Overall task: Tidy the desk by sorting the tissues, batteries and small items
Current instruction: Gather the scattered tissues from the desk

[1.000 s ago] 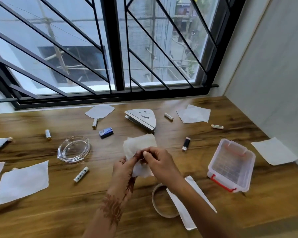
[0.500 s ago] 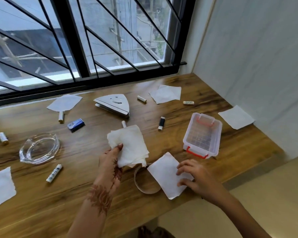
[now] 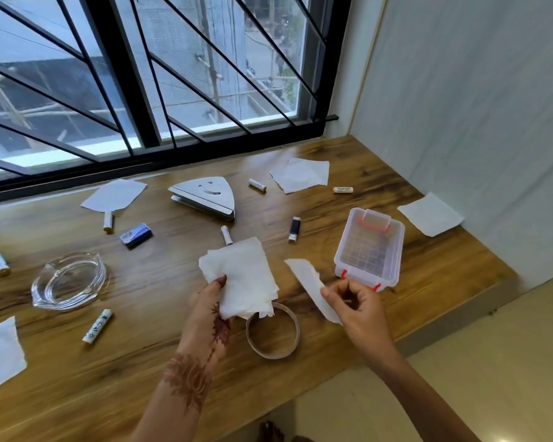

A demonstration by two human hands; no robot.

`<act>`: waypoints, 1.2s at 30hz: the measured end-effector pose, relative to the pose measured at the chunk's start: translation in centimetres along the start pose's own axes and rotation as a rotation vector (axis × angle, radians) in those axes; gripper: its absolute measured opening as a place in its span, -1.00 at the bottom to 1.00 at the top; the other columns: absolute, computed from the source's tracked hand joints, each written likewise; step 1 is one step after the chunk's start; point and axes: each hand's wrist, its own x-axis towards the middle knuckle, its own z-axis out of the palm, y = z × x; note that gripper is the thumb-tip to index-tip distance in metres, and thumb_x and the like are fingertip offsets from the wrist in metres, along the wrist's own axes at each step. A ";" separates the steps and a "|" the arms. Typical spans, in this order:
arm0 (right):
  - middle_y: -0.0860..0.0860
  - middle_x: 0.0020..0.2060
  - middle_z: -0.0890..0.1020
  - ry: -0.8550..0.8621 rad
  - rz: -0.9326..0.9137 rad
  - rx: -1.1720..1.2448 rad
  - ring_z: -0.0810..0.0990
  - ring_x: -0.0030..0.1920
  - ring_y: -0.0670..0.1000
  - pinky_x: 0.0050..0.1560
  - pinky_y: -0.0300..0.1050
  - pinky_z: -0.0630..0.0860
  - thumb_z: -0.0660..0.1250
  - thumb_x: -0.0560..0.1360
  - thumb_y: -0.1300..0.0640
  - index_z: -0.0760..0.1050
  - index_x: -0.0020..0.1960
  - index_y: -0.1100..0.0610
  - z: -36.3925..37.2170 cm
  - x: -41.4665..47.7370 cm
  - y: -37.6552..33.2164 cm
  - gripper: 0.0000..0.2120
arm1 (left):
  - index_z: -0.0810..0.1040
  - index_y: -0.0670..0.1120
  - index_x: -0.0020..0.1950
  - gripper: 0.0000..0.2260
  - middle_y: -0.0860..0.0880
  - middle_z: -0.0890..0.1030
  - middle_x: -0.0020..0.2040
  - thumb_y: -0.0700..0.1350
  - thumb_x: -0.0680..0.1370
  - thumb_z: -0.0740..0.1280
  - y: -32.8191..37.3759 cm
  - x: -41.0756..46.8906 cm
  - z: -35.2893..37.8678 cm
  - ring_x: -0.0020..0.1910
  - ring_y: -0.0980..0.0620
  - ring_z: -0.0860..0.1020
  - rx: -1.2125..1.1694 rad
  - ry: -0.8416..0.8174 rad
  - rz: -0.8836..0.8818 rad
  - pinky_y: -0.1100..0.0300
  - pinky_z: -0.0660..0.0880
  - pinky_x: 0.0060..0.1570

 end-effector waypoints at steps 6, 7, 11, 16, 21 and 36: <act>0.02 -0.17 0.60 -0.022 0.079 0.319 0.57 -0.13 -0.06 -0.15 -0.22 0.57 0.35 0.46 0.05 0.54 -0.08 0.12 3.1 1.5 -5.2 -0.86 | 0.47 -0.17 -0.14 -0.85 -0.03 0.67 -0.41 -0.20 0.59 0.18 -0.2 -0.4 1.1 -0.42 0.04 0.64 0.006 -0.025 0.043 0.21 0.58 -0.47; 0.02 -0.16 0.60 -0.042 0.060 0.297 0.58 -0.11 -0.04 -0.11 -0.18 0.59 0.35 0.46 0.04 0.54 -0.07 0.11 3.8 1.7 -5.7 -0.85 | 0.47 -0.17 -0.14 -0.85 -0.02 0.67 -0.43 -0.19 0.59 0.17 -0.3 -0.3 1.4 -0.45 0.04 0.64 0.003 -0.040 0.046 0.21 0.58 -0.48; -0.07 -0.20 0.60 -0.137 -0.054 0.185 0.59 -0.15 -0.08 -0.11 -0.23 0.56 0.31 0.49 0.02 0.49 -0.14 -0.02 6.1 2.4 -7.1 -0.94 | 0.52 -0.18 -0.09 -0.79 -0.09 0.69 -0.35 -0.07 0.57 0.19 -0.5 -0.2 2.6 -0.41 -0.01 0.65 -0.007 -0.141 0.060 0.16 0.59 -0.46; -0.02 -0.15 0.64 -0.304 -0.143 0.101 0.60 -0.12 -0.12 -0.15 -0.31 0.53 0.17 0.58 0.04 0.55 -0.05 0.05 6.5 2.8 -7.3 -0.81 | 0.61 -0.19 -0.06 -0.65 -0.18 0.69 -0.14 0.08 0.39 0.33 0.1 0.3 3.4 -0.16 -0.12 0.65 0.057 -0.166 0.111 -0.03 0.57 -0.02; -0.01 -0.16 0.64 -0.361 -0.166 0.084 0.62 -0.08 -0.05 0.01 -0.12 0.58 0.21 0.56 0.14 0.55 -0.09 0.00 5.5 5.7 -7.7 -0.85 | 0.53 -0.30 -0.05 -0.86 -0.19 0.64 -0.27 -0.22 0.53 0.28 0.7 1.3 3.7 -0.22 -0.15 0.58 0.127 0.084 0.159 0.02 0.57 -0.15; 0.16 0.07 0.55 -0.200 -0.326 -0.731 0.50 0.10 0.14 0.03 -0.04 0.45 0.33 0.48 0.10 0.52 0.09 0.26 4.9 29.6 -3.5 -0.73 | 0.52 -0.25 -0.14 -0.85 -0.05 0.67 -0.42 -0.27 0.57 0.19 3.4 6.8 8.6 -0.45 0.04 0.63 -0.026 0.034 0.225 0.26 0.55 -0.50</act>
